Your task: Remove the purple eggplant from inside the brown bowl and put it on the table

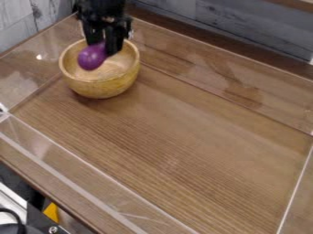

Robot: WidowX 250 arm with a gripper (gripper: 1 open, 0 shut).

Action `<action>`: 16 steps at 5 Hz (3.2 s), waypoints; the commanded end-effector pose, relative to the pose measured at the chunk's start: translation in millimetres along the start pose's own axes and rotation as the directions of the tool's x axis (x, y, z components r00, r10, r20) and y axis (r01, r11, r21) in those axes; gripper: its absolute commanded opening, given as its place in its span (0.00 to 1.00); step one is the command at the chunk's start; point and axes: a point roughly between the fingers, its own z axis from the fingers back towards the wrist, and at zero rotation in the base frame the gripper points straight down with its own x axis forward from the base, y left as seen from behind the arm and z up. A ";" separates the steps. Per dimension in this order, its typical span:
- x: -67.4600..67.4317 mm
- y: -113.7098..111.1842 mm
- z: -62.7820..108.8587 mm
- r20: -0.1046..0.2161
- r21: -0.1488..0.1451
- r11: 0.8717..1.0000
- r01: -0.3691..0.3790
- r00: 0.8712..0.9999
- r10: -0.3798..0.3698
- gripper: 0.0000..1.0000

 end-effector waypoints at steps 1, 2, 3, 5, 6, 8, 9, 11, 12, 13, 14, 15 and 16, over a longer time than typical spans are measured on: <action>1.6 -21.8 33.8 0.081 0.014 1.000 0.021 0.996 -0.022 0.00; 2.5 -42.3 33.1 0.083 0.004 0.999 0.041 0.996 -0.041 0.00; 1.4 -59.3 28.0 0.084 0.000 0.998 0.064 0.994 -0.064 0.00; -5.2 -92.9 15.0 0.079 -0.003 0.994 0.113 0.991 -0.112 0.00; -9.8 -108.2 7.4 0.070 -0.009 0.991 0.132 0.989 -0.131 0.00; -11.7 -130.0 -8.3 0.072 -0.026 0.989 0.148 0.987 -0.146 0.00; -13.4 -133.6 -14.9 0.069 -0.035 0.987 0.157 0.986 -0.155 0.00; -14.3 -135.8 -30.2 0.062 -0.043 0.984 0.173 0.983 -0.171 0.00; -14.7 -137.1 -36.9 0.058 -0.045 0.982 0.183 0.982 -0.180 0.00; -15.1 -138.5 -43.7 0.060 -0.044 0.980 0.195 0.979 -0.193 0.00; -14.4 -137.9 -47.8 0.061 -0.045 0.979 0.200 0.978 -0.197 0.00; -14.0 -136.3 -50.6 0.060 -0.045 0.979 0.200 0.978 -0.198 0.00; -13.5 -135.1 -52.7 0.060 -0.047 0.979 0.199 0.979 -0.196 0.00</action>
